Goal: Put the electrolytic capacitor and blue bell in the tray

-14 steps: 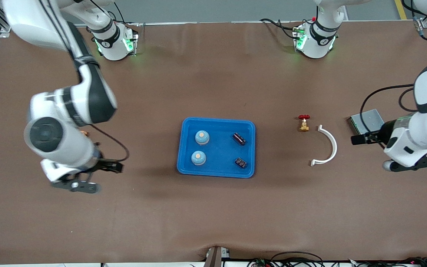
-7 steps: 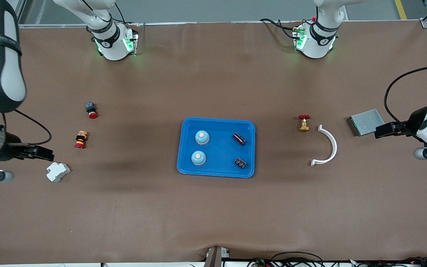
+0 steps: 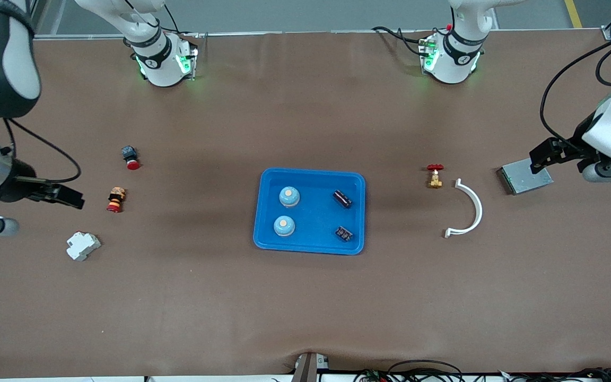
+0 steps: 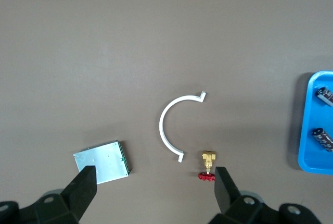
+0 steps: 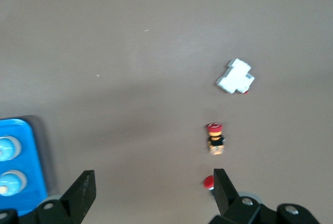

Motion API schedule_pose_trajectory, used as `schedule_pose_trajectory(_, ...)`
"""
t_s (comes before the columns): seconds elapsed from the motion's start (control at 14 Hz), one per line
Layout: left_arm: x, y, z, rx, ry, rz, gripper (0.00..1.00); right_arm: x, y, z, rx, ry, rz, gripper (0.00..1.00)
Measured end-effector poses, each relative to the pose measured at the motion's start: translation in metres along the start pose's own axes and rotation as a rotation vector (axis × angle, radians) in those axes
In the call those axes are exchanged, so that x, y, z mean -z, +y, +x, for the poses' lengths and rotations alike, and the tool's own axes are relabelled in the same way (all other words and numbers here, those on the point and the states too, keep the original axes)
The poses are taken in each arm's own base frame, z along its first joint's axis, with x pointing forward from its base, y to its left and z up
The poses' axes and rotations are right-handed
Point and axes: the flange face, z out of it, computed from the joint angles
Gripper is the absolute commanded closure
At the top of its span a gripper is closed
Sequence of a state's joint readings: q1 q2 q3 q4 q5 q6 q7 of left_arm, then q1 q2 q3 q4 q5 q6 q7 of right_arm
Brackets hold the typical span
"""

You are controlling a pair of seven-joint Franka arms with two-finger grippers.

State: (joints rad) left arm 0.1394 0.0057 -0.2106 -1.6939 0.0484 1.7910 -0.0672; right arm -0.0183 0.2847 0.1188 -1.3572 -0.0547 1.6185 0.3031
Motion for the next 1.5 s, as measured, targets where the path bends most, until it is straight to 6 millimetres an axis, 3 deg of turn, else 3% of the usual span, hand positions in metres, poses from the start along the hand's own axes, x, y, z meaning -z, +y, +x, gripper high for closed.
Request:
schedule_pose_trajectory(0.21,0.013,0.014,0.001,-0.023,0.028,-0.004,0.0,0.011,-0.025,-0.012,0.002,0.018,0.001,0.0)
schedule_pose_trajectory(0.57,0.016,0.019,-0.001,-0.033,0.01,-0.003,0.0,0.013,-0.015,-0.01,0.016,0.021,-0.002,0.0)
schedule_pose_trajectory(0.71,0.019,0.013,-0.001,-0.022,0.009,-0.002,0.0,0.022,0.004,-0.01,0.059,0.025,-0.006,0.0)
schedule_pose_trajectory(1.07,0.02,0.008,-0.004,-0.014,-0.02,0.001,0.0,0.046,0.078,-0.013,0.113,0.019,-0.015,0.0)
schedule_pose_trajectory(1.5,0.02,0.009,-0.005,-0.016,-0.03,0.002,0.0,0.054,0.106,-0.017,0.126,0.013,-0.024,0.0)
